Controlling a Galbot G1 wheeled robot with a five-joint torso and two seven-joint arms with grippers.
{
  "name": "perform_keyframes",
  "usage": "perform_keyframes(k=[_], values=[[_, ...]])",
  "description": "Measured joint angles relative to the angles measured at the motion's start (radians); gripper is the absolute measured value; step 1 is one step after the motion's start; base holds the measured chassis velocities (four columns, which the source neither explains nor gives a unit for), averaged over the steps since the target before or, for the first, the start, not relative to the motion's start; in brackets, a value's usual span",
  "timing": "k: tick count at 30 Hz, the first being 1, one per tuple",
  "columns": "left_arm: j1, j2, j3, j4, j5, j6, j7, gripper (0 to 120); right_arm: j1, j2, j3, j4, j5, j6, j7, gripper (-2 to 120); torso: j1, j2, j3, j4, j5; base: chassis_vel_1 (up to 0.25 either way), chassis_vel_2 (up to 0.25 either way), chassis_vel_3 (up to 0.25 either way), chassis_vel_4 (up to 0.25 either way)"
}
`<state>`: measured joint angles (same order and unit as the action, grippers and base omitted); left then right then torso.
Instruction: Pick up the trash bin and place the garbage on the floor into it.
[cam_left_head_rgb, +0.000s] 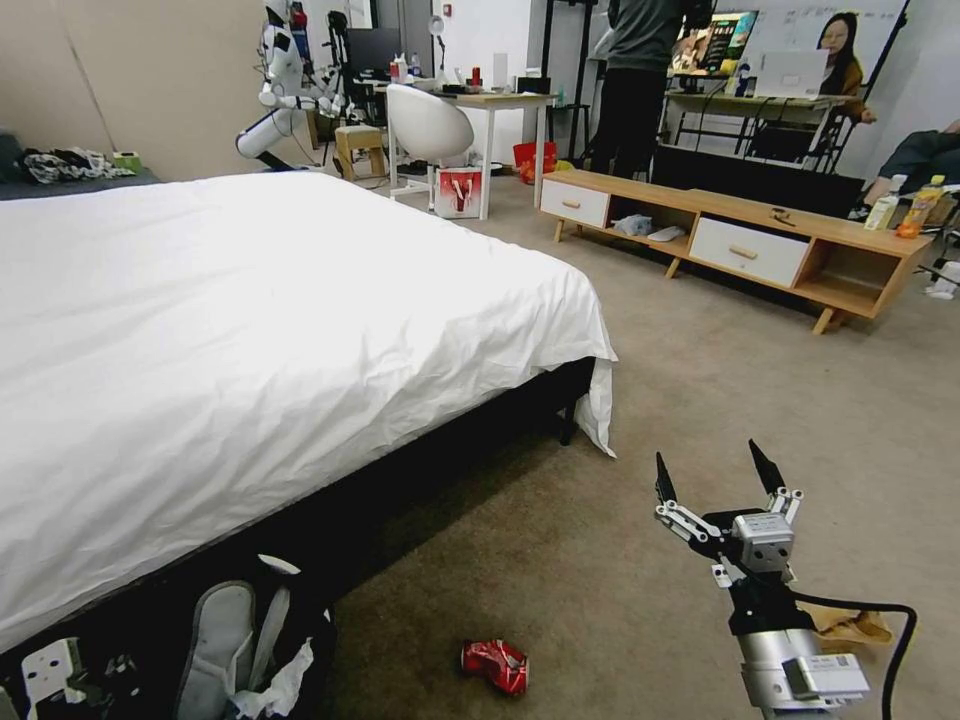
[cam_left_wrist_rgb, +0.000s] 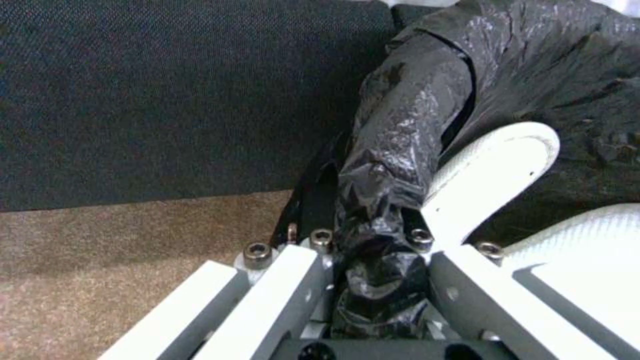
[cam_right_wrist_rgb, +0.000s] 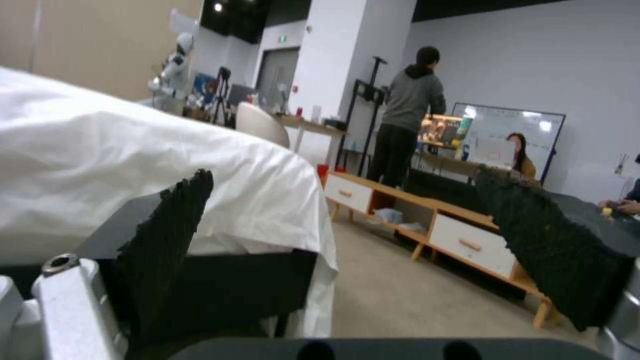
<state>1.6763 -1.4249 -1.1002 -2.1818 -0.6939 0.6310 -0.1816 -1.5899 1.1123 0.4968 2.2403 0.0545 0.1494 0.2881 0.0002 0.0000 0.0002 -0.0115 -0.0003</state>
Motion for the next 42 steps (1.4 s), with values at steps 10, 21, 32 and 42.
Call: perform_keyframes(k=[10,21,32,42], values=[[0.009,0.006,0.0,-0.013,0.001,0.0,0.001,1,0.004,-0.161,-0.018,0.077,0.201,-0.366,0.025,100,0.0,0.0,0.0,0.0004,0.0003,0.0,0.0,0.0,0.0],[0.014,0.005,0.007,-0.026,0.003,0.0,0.001,1,0.168,-0.288,-0.066,0.154,0.653,-0.839,0.118,100,0.0,0.0,0.0,0.0007,0.0004,0.0,0.0,0.0,0.0],[0.025,0.004,0.007,-0.04,0.004,0.0,0.004,1,0.337,-0.443,-0.195,0.108,0.942,-0.902,0.135,100,0.0,0.0,0.0,0.0005,0.0005,0.0,0.0,0.0,0.0],[0.013,-0.011,0.014,-0.034,0.022,0.0,0.011,1,0.616,-0.58,-0.555,-0.006,0.731,-0.875,-0.107,100,0.0,0.0,0.0,0.0008,0.0006,0.0,0.0,0.0,0.0]])
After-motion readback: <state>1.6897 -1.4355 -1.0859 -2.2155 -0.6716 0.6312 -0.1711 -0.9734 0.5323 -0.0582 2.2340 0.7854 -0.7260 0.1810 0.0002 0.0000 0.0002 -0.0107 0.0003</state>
